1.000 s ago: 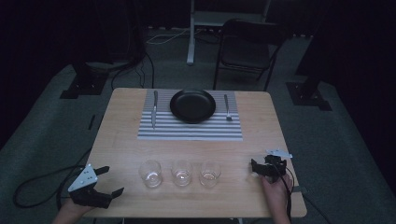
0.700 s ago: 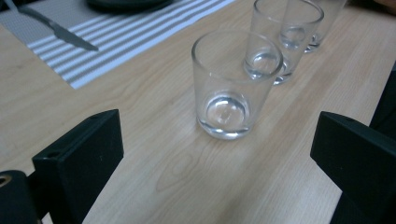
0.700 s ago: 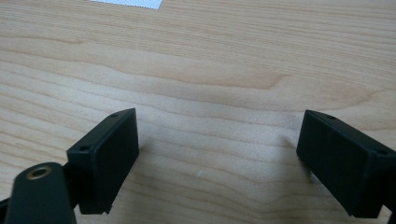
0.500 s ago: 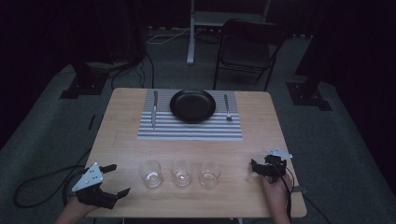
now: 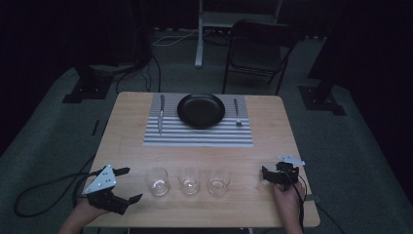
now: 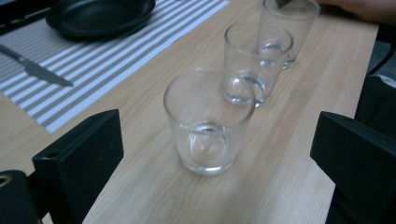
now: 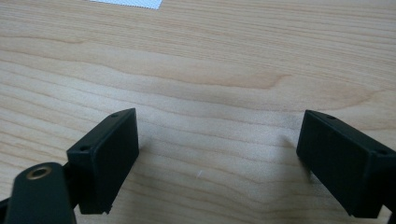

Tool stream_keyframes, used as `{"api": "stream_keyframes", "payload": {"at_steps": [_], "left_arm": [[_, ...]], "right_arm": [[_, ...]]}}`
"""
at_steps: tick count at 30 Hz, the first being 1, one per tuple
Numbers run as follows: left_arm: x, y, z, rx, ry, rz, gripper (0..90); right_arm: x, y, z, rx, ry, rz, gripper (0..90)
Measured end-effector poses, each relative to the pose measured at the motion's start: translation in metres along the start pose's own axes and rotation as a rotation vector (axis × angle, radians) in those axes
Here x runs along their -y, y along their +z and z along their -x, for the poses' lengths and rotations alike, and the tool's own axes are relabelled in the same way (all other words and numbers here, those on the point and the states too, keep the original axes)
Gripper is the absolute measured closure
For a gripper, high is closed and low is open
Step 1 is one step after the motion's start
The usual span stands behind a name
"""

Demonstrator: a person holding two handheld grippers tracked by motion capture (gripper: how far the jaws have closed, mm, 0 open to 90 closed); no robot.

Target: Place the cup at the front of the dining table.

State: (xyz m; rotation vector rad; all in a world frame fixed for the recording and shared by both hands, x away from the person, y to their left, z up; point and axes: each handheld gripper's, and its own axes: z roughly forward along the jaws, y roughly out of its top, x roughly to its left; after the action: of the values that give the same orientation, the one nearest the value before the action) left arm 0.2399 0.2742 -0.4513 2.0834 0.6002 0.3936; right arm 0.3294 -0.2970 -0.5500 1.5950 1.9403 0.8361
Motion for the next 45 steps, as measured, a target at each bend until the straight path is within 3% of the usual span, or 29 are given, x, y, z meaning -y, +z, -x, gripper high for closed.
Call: {"api": "stream_keyframes", "payload": {"at_steps": [20,24,31,35,45], "left_arm": [[-0.031,0.028,0.000,0.071,0.073,-0.042,2.9],[-0.036,0.040,-0.001,0.095,0.090,-0.097,2.9],[-0.045,0.048,0.002,0.110,0.106,-0.087,2.9],[-0.051,0.052,0.004,0.134,0.121,-0.101,2.9],[-0.061,0.065,0.005,0.147,0.142,-0.121,2.9]], "right_arm": [[0.000,0.000,0.000,0.000,0.000,0.001,12.3],[0.000,0.000,0.000,0.000,-0.002,0.001,12.3],[0.000,0.000,0.000,0.000,-0.002,0.001,12.3],[0.000,0.000,0.000,0.000,-0.002,0.001,12.3],[0.000,0.000,0.000,0.000,-0.002,0.001,12.3]]}}
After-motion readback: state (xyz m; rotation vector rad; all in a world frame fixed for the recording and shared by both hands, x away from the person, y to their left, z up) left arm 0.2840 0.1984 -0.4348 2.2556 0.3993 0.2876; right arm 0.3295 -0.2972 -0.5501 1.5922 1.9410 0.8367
